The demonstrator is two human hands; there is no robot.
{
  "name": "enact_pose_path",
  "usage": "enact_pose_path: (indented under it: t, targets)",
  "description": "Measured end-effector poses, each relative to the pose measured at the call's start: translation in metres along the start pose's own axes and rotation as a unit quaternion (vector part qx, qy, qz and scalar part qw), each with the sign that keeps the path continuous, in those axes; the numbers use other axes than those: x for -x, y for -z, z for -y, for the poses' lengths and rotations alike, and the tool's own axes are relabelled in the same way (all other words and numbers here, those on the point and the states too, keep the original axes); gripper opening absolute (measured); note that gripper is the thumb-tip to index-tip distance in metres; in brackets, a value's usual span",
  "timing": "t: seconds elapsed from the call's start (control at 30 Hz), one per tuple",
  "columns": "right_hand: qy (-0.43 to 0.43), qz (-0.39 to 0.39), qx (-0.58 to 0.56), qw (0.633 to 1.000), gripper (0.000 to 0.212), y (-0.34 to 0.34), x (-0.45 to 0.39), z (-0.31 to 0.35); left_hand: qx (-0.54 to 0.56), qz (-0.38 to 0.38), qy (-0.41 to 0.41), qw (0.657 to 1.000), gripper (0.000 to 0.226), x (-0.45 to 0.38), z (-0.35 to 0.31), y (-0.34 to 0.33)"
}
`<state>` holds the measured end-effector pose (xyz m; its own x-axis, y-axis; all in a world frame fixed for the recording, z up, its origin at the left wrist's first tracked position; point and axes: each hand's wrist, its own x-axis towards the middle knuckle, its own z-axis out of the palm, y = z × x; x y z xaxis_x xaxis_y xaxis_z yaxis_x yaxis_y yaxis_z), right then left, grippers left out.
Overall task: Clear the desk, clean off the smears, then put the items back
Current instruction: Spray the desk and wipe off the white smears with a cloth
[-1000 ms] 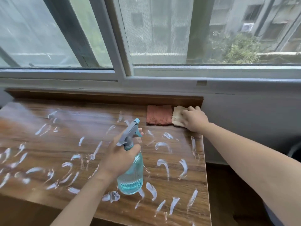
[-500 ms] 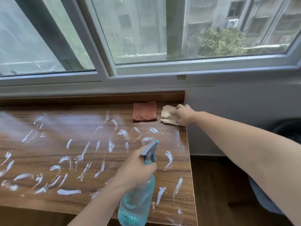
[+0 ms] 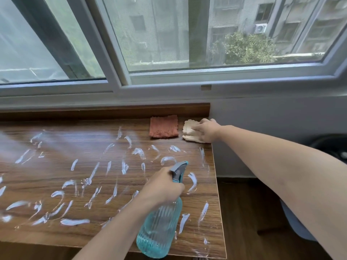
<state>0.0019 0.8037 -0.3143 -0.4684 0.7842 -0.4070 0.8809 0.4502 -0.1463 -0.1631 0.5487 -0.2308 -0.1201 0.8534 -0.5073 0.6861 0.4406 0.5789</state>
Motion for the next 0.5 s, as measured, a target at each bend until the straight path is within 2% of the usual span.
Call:
enact_pose_path:
  t: [0.17, 0.27, 0.4, 0.5]
  targets:
    - [0.034, -0.047, 0.033, 0.998, 0.055, -0.007, -0.001, -0.006, 0.048, 0.003, -0.002, 0.999, 0.024, 0.007, 0.011, 0.007]
    - [0.05, -0.073, 0.02, 0.996, 0.055, -0.012, -0.001, -0.007, 0.094, -0.019, -0.006, 0.995, 0.016, 0.014, 0.021, 0.014]
    - [0.034, -0.128, 0.028, 0.991, 0.043, -0.023, 0.01, -0.004, 0.13, -0.065, -0.012, 0.989, 0.02, 0.027, 0.028, 0.023]
    - [0.064, -0.165, 0.025, 0.984, 0.033, -0.043, 0.041, 0.004, 0.137, -0.077, -0.023, 0.987, 0.023, 0.035, 0.029, 0.028]
